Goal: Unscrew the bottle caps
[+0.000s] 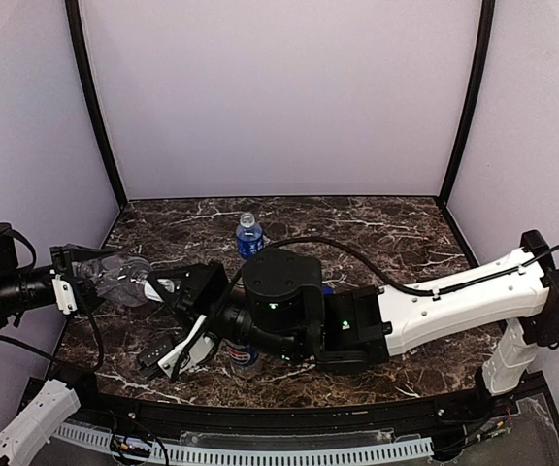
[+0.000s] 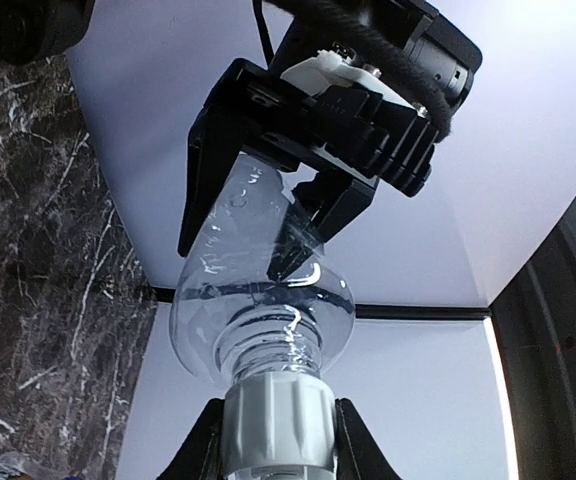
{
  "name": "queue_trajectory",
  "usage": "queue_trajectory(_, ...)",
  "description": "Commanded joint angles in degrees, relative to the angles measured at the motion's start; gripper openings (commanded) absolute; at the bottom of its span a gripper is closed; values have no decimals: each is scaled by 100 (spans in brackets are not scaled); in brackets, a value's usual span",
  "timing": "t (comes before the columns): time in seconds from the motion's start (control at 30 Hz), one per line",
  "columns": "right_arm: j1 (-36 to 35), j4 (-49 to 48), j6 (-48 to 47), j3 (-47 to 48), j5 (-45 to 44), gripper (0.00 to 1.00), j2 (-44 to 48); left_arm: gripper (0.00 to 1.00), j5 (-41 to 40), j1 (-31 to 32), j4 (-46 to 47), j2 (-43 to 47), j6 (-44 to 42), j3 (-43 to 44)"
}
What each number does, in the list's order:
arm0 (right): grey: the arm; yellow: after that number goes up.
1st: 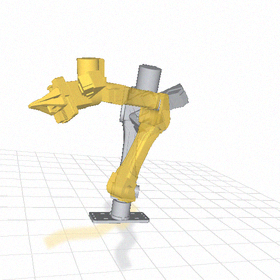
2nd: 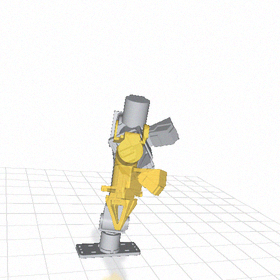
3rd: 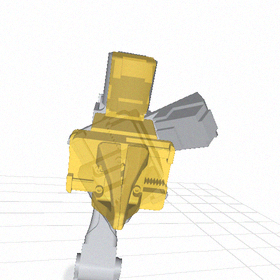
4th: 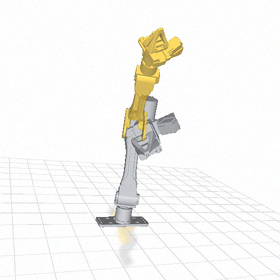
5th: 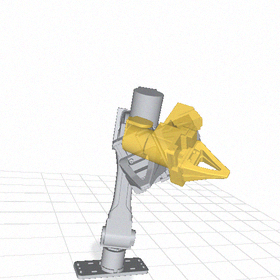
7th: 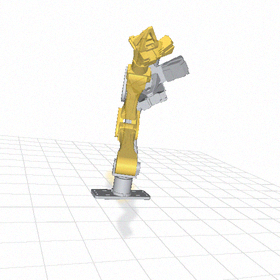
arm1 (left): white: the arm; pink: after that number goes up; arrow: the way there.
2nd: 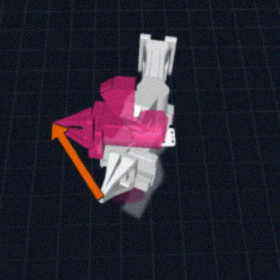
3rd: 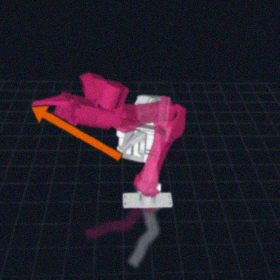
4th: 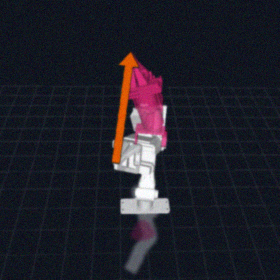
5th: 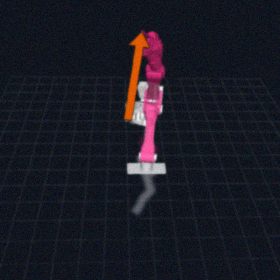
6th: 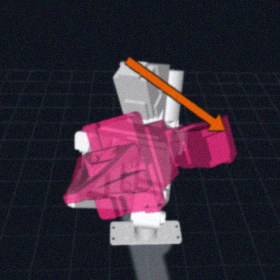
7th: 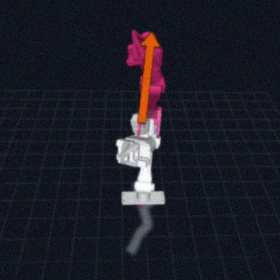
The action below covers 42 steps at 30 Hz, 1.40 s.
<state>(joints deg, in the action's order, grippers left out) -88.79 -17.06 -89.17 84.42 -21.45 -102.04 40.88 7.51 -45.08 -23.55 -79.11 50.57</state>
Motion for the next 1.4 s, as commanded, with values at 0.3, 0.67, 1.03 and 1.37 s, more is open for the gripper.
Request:
queue_trajectory(0.3,437,-1956,1147,843,-2163,0,413,33,-513,-35,888,53,1479,-342)
queue_trajectory(0.67,3435,4267,9354,1354,-470,0,1354,33,-1264,-38,2661,-32,4946,-768)
queue_trajectory(1.03,4778,7182,10561,2795,1309,0,-1150,33,-625,-43,3692,224,7547,-2003)
queue_trajectory(1.37,5189,7609,10542,3419,1944,0,-2857,33,-564,-103,3932,614,7776,-2640)
